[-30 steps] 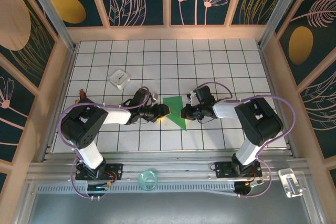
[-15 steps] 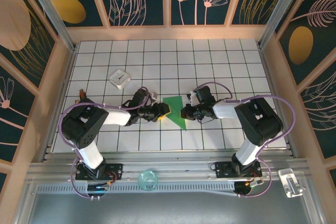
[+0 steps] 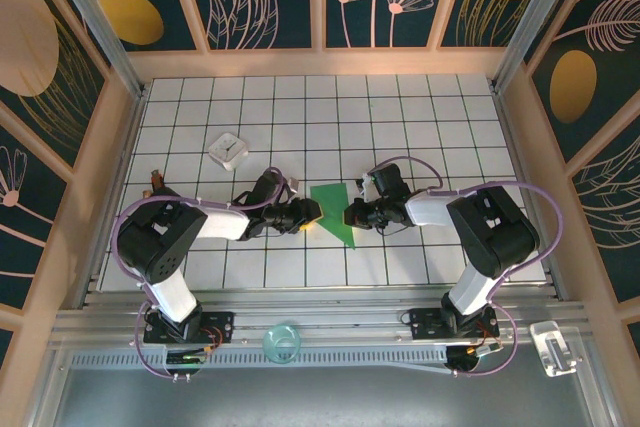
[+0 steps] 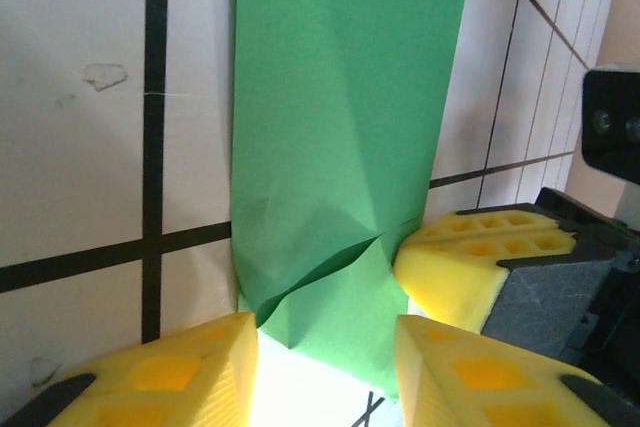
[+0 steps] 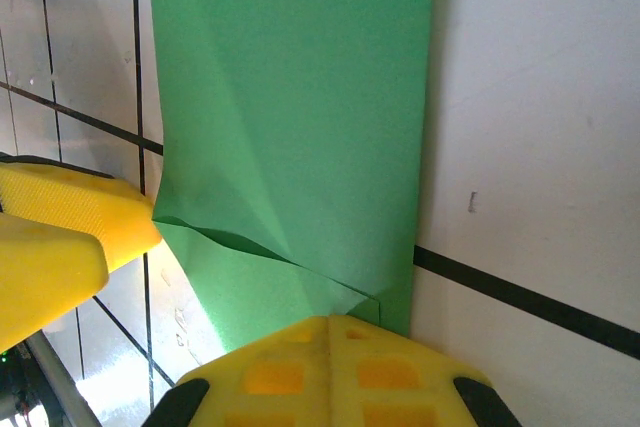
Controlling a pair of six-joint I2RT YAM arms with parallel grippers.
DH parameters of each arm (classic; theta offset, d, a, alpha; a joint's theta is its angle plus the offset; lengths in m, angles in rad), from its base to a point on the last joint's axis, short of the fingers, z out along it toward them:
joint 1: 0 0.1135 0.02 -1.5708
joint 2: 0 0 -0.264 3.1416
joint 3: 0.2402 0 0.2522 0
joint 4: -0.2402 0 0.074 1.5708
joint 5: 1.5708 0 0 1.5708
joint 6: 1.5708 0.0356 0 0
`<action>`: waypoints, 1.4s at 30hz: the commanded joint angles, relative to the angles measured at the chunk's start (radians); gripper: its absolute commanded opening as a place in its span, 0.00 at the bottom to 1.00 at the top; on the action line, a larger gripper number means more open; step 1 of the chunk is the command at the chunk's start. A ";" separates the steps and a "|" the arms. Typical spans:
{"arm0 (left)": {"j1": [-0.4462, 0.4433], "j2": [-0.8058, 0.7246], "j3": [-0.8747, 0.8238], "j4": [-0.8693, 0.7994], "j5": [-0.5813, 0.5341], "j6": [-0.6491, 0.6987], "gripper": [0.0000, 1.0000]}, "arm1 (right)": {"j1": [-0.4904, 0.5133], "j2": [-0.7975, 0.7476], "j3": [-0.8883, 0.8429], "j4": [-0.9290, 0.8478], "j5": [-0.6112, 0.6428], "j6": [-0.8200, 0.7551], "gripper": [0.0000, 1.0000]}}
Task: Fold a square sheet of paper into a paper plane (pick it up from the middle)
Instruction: Perform the fourth fold on the wing at the bottom-center of the table.
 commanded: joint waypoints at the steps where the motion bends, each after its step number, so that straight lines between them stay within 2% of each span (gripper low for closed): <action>1: -0.004 0.025 0.016 -0.042 0.003 0.018 0.37 | -0.004 0.040 -0.029 -0.060 0.069 -0.011 0.00; 17: -0.004 0.017 0.019 -0.018 0.000 0.019 0.08 | -0.005 0.037 -0.024 -0.069 0.074 -0.016 0.00; 20: -0.004 0.011 0.019 -0.018 0.002 0.018 0.00 | -0.007 0.025 -0.018 -0.070 0.068 -0.019 0.00; 23: -0.004 -0.009 0.009 -0.005 0.002 0.000 0.00 | -0.007 -0.001 0.000 -0.070 0.053 -0.038 0.01; 27: -0.004 -0.064 -0.015 -0.014 -0.006 -0.054 0.00 | 0.005 -0.087 0.002 -0.055 0.044 -0.072 0.10; 34: -0.004 -0.125 -0.027 -0.064 -0.013 -0.130 0.00 | 0.108 -0.225 -0.031 -0.041 0.196 -0.103 0.21; 39: -0.004 -0.146 -0.031 -0.070 -0.014 -0.177 0.00 | 0.231 -0.273 -0.052 -0.017 0.384 -0.074 0.25; 42: -0.004 -0.160 -0.024 -0.093 -0.016 -0.190 0.00 | 0.303 -0.291 -0.074 -0.005 0.511 -0.041 0.36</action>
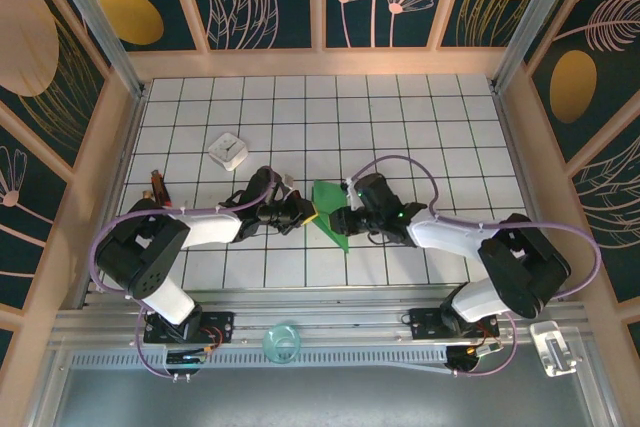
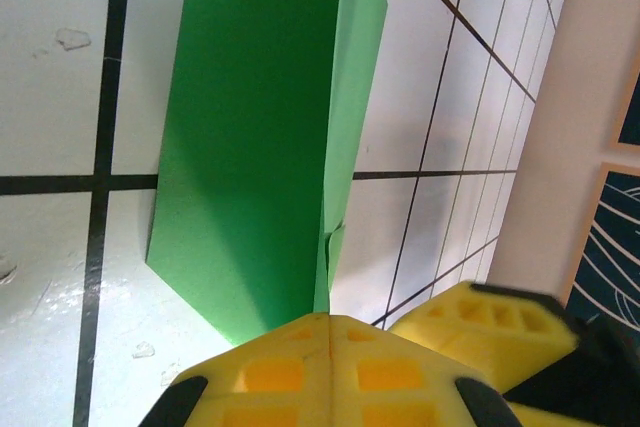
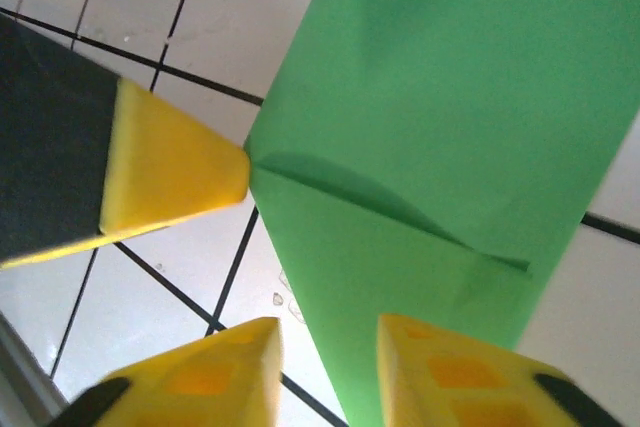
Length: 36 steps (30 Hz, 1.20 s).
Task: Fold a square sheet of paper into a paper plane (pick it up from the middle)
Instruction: Perform the fourth fold on the wing at the bottom-center of the table.
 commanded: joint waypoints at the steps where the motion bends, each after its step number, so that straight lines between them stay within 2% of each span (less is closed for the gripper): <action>1: -0.004 -0.038 -0.003 -0.055 -0.015 -0.064 0.00 | 0.069 -0.029 -0.024 0.015 0.218 0.034 0.38; 5: -0.004 -0.046 -0.006 -0.058 -0.001 -0.089 0.00 | 0.153 -0.004 -0.008 -0.013 0.383 0.065 0.47; 9: -0.004 -0.051 0.005 -0.081 0.011 -0.103 0.00 | 0.225 0.059 0.041 -0.069 0.539 0.076 0.50; 15: -0.004 -0.043 0.021 -0.101 0.040 -0.129 0.00 | 0.291 0.157 0.117 -0.122 0.684 0.080 0.51; 36: -0.004 -0.027 0.052 -0.149 0.054 -0.116 0.00 | 0.353 0.311 0.239 -0.202 0.858 0.093 0.48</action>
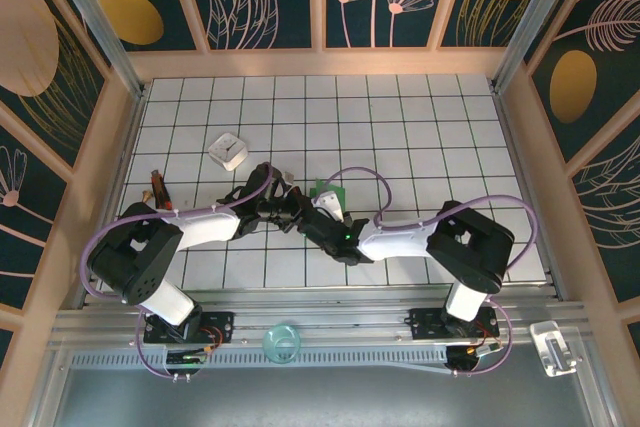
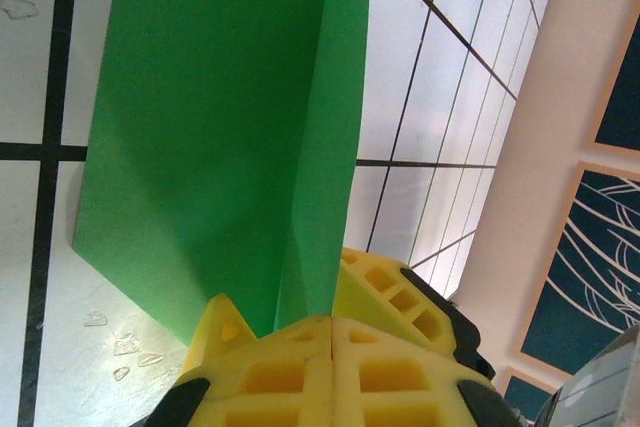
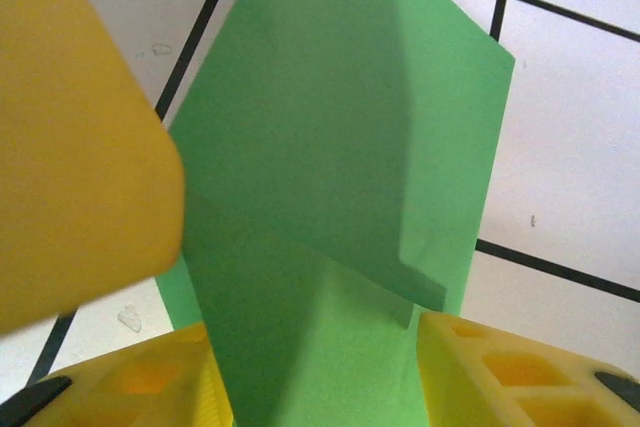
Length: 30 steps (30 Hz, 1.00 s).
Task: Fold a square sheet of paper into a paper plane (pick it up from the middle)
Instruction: Perform the fourth fold on the wing at the bottom-center of the table.
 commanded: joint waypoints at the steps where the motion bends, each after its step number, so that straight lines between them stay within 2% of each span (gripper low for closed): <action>1: -0.004 0.003 0.014 -0.085 0.024 -0.076 0.00 | 0.012 0.020 0.030 -0.041 0.075 0.020 0.48; 13: -0.004 0.011 0.013 -0.082 0.027 -0.069 0.00 | 0.012 0.048 0.030 -0.049 0.085 0.032 0.39; 30: -0.004 0.014 -0.004 -0.059 0.034 -0.078 0.00 | 0.012 0.059 0.044 -0.055 0.088 0.046 0.34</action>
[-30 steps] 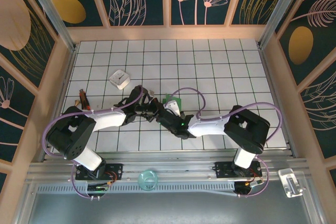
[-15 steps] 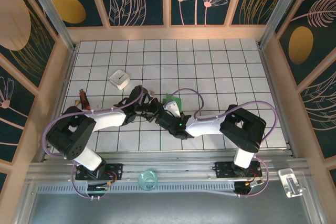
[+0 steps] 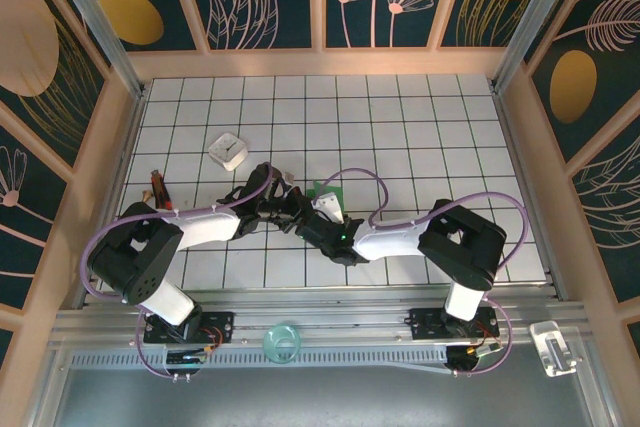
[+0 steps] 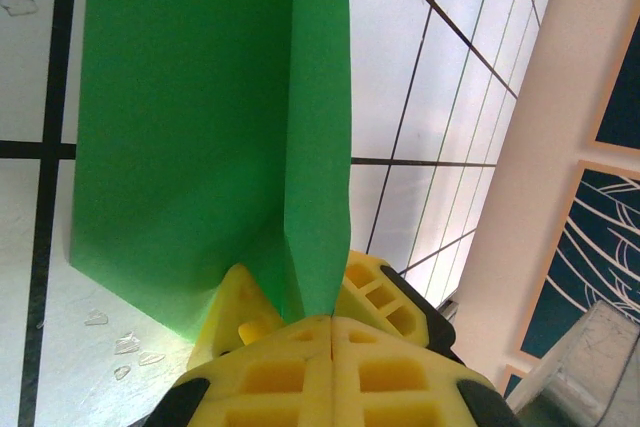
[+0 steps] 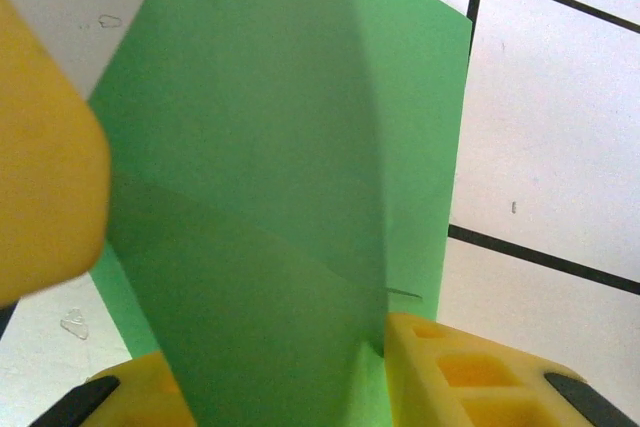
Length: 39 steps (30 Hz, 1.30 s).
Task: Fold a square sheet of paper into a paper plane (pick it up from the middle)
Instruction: Perform the fourth fold on the wing at the bottom-center of the table.
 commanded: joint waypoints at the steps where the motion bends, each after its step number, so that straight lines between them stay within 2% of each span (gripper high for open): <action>1: -0.004 0.012 -0.005 -0.059 0.032 -0.078 0.00 | 0.007 0.020 0.026 -0.015 0.053 0.022 0.34; 17: -0.004 0.017 -0.007 -0.055 0.037 -0.079 0.00 | 0.000 0.027 0.025 -0.024 0.073 0.031 0.22; 28: -0.005 -0.007 -0.008 -0.062 0.015 -0.070 0.00 | -0.012 -0.012 -0.034 0.021 0.074 0.036 0.01; 30: -0.001 -0.024 -0.002 -0.076 0.001 -0.058 0.07 | -0.022 -0.047 -0.078 0.079 0.048 0.011 0.00; 32: 0.004 -0.053 0.008 -0.104 -0.025 -0.034 0.20 | -0.033 -0.104 -0.140 0.164 0.003 -0.033 0.00; 35: 0.032 -0.121 0.000 -0.134 -0.068 -0.009 0.33 | -0.058 -0.182 -0.225 0.271 -0.096 -0.082 0.00; 39: 0.060 -0.211 -0.041 -0.146 -0.139 0.007 0.37 | -0.097 -0.247 -0.304 0.377 -0.235 -0.103 0.00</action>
